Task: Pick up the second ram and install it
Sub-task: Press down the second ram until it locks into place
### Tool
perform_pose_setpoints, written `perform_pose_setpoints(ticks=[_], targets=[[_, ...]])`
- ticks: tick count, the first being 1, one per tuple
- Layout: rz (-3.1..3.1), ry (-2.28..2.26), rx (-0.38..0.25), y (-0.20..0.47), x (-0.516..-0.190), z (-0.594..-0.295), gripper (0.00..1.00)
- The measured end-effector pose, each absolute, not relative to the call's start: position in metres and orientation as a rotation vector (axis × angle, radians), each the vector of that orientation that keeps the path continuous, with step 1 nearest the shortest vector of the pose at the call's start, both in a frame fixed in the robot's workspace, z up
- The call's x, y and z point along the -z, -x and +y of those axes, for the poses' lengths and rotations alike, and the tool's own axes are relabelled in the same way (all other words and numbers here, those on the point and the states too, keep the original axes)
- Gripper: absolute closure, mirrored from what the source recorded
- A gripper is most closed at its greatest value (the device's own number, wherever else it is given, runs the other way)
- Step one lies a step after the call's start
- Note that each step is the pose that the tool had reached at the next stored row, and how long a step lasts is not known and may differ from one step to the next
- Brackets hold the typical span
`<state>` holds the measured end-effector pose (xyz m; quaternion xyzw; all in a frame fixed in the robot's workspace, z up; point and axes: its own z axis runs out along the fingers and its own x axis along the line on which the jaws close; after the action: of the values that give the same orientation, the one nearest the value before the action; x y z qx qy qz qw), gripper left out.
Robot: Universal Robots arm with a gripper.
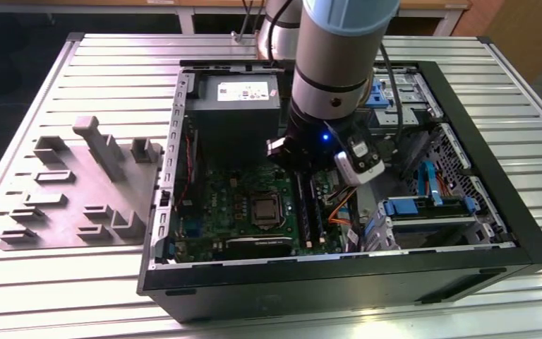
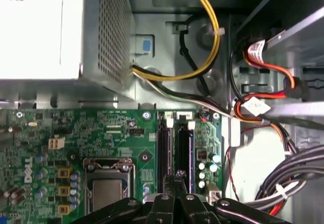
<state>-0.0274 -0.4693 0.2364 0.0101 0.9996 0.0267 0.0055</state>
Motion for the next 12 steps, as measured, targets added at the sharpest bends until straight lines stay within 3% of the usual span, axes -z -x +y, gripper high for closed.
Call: perform_pose_setpoints(ticks=[12], targets=[[3.13, 0.035, -0.084, 0.027, -0.234, -0.456, 0.9]])
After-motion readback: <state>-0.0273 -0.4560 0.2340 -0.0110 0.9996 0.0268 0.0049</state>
